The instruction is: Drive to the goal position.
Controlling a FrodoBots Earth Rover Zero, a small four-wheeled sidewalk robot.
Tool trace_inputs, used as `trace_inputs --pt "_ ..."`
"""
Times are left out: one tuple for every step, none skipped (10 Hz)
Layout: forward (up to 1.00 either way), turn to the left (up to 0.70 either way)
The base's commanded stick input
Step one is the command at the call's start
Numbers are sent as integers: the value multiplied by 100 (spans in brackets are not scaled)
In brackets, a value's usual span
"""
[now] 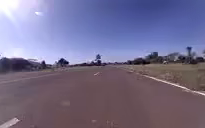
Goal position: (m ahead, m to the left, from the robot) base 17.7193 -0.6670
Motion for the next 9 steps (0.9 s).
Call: trace_inputs --pt "100 -23" --pt "100 -2" --pt "100 0" --pt "100 0" --pt "100 0" --pt "100 -13" --pt "100 -27" --pt "100 -30" --pt "100 -13"
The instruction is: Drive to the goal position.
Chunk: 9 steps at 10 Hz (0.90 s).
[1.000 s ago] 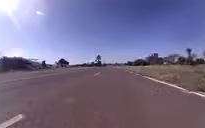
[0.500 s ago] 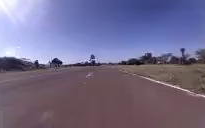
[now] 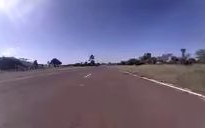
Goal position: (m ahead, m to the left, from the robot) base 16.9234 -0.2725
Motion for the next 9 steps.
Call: trace_inputs --pt "100 0" --pt "100 0" --pt "100 0" --pt "100 0" --pt "100 -6" --pt "100 -25" --pt "100 -31" --pt "100 -10" --pt "100 0"
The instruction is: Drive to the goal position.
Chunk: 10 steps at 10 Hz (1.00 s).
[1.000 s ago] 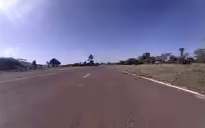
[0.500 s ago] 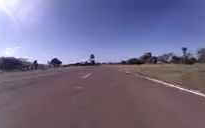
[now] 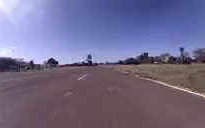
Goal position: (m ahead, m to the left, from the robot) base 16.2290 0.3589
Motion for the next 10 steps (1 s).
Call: trace_inputs --pt "100 0" --pt "100 -16" --pt "100 -33" --pt "100 -28" --pt "100 -9" --pt "100 0" --pt "100 0" --pt "100 0" --pt "100 0" --pt "100 -36"
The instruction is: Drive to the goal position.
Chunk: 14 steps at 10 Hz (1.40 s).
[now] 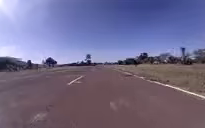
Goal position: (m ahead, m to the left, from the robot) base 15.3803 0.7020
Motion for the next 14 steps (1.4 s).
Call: trace_inputs --pt "100 -30" --pt "100 -17" --pt "100 -1" --pt "100 0" --pt "100 0" --pt "100 0" --pt "100 0" --pt "100 0" --pt "100 0" --pt "100 0" --pt "100 0" --pt "100 0" --pt "100 -5" --pt "100 -22"
